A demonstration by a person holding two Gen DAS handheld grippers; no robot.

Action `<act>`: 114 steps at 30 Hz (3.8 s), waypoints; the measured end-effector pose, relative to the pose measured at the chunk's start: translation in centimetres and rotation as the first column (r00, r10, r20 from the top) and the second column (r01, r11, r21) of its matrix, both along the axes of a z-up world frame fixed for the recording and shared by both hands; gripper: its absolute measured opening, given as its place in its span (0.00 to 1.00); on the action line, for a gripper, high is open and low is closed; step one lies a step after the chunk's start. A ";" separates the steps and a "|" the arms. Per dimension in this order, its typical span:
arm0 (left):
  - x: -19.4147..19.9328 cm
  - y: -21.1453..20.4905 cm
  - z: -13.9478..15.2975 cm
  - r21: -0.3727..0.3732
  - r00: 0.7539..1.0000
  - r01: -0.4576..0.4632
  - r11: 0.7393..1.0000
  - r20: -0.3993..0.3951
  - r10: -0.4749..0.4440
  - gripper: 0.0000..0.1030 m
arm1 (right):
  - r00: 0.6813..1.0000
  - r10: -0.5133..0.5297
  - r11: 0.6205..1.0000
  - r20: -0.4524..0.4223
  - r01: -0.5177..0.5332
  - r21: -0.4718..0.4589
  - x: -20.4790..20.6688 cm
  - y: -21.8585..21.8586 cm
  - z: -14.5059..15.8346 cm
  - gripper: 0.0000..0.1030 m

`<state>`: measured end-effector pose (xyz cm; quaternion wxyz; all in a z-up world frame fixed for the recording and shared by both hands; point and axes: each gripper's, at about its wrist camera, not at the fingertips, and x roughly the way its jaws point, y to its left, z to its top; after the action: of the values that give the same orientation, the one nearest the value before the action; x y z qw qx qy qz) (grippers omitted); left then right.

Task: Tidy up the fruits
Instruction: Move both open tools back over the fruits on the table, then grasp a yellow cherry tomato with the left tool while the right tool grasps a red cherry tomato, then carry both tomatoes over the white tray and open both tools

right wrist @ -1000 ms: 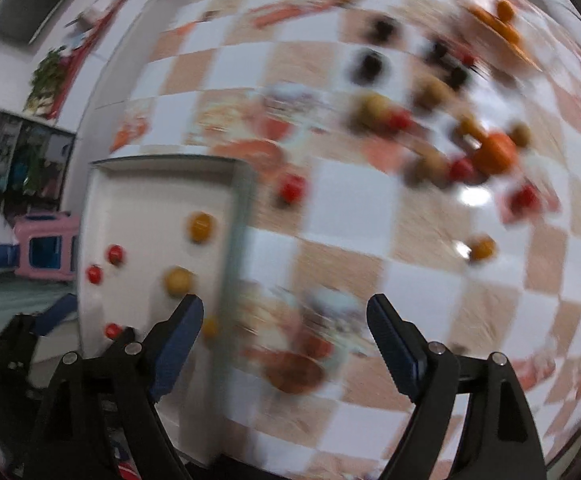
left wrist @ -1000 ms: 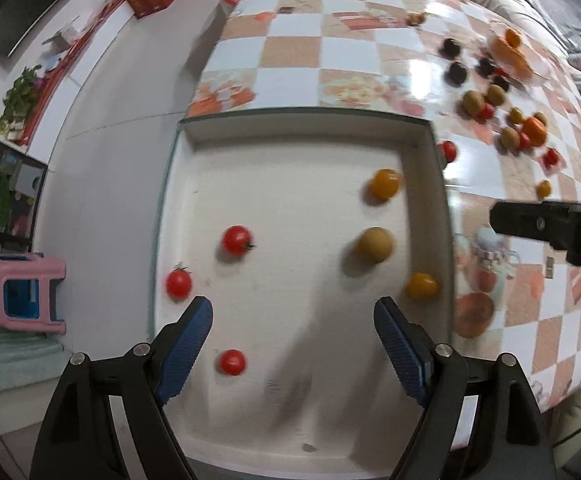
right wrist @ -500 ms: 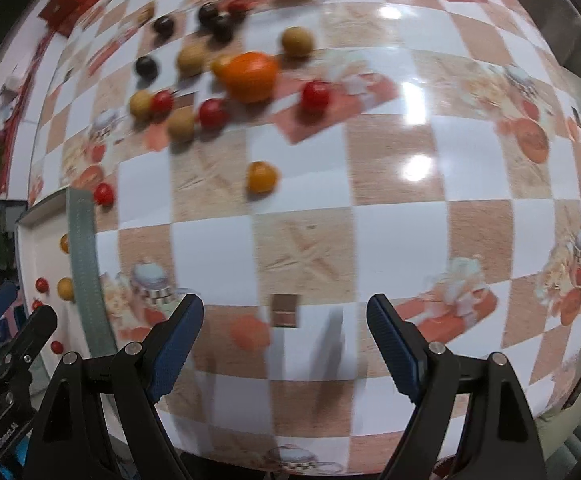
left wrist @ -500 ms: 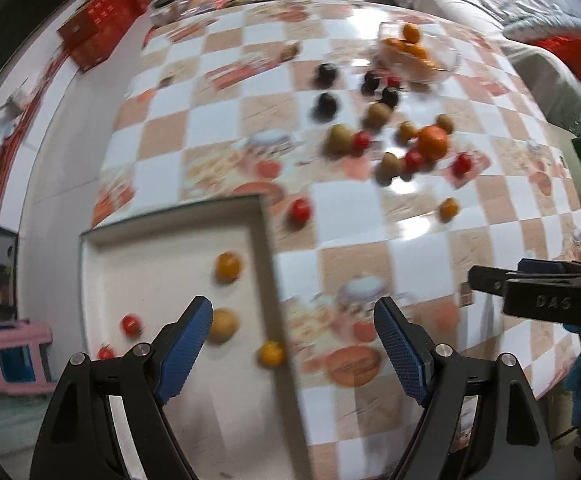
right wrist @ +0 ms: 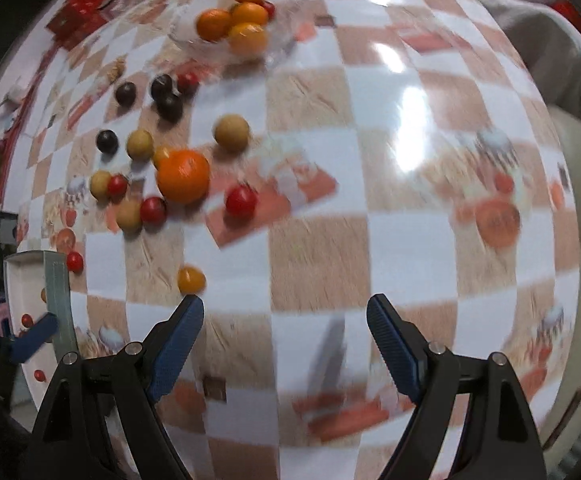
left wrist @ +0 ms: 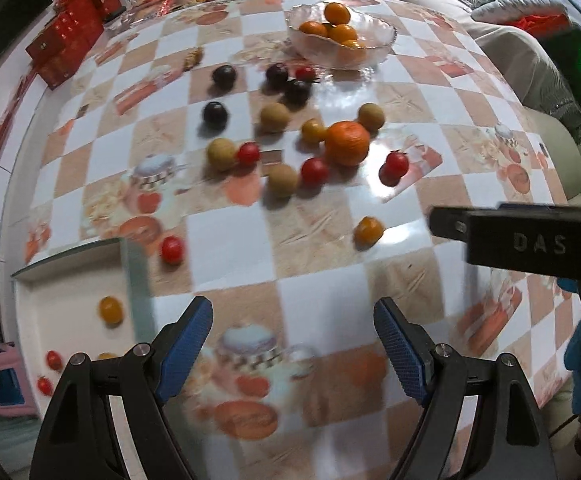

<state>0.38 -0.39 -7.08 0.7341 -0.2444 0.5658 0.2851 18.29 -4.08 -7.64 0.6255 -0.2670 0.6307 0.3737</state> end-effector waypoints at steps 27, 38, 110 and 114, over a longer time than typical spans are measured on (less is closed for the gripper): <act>5.5 0.4 -3.9 -0.029 0.998 -0.065 0.997 0.013 0.065 0.69 | 0.983 0.182 0.979 0.031 -0.184 0.090 0.1 5.1 -3.4 0.22; 8.0 0.0 -4.4 -0.041 1.000 0.001 0.999 0.003 -0.001 0.19 | 0.992 0.128 0.987 0.015 -0.129 0.097 1.8 3.3 -3.1 0.22; -26.7 2.7 -1.7 -0.086 0.935 -0.352 0.932 -0.065 0.348 0.19 | 0.786 0.601 0.798 -0.144 -0.599 0.061 -30.7 6.7 1.0 0.22; -26.6 2.6 -2.8 -0.099 0.934 -0.355 0.930 -0.082 0.348 0.19 | 0.785 0.597 0.799 -0.164 -0.601 0.032 -31.2 6.7 -0.5 0.22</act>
<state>-26.26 2.24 -9.84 0.6383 -0.3735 0.5508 0.3870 -12.88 2.59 -8.17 0.4171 -0.4281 0.5674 0.5664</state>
